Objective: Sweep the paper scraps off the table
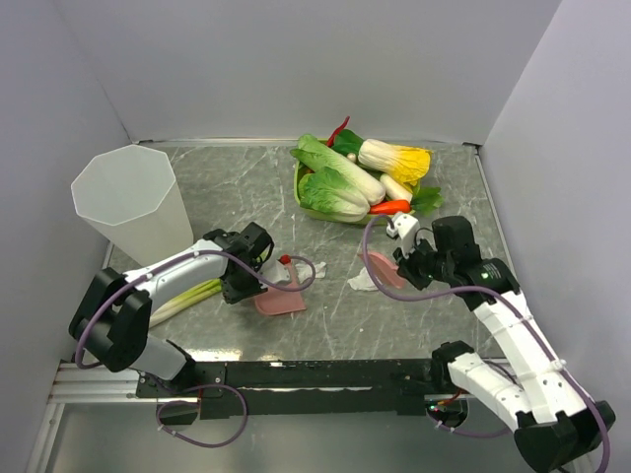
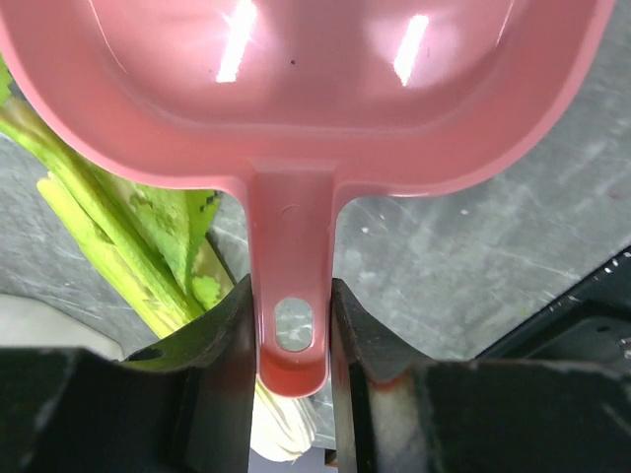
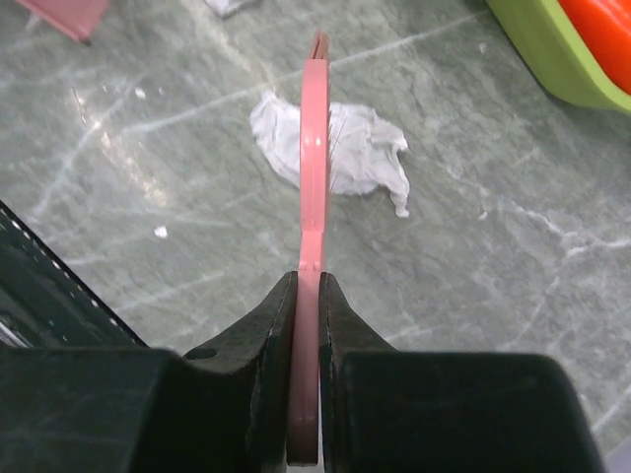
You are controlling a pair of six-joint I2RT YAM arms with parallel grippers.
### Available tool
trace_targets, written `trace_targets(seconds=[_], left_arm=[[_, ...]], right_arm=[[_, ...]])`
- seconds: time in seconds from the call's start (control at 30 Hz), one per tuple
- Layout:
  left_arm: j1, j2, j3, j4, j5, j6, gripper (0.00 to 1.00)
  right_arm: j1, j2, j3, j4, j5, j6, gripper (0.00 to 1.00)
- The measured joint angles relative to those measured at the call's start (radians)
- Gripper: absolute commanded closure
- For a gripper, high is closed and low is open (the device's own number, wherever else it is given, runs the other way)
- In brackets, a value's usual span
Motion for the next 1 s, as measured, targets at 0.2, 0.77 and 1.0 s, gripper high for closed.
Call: trace_targets(seconds=[0.2, 0.77, 1.0], left_arm=[[0.0, 0.016, 0.0, 0.021, -0.008, -0.006, 0.7], [0.001, 0.013, -0.101, 0.183, 0.026, -0.024, 0.58], [0.006, -0.014, -0.1, 0.163, 0.025, -0.02, 0.92]], right_arm=[[0.061, 0.157, 0.085, 0.12, -0.04, 0.08, 1.0], [0.209, 0.377, 0.131, 0.305, -0.011, 0.246, 1.0], [0.246, 0.412, 0.131, 0.353, 0.073, 0.265, 1.0]])
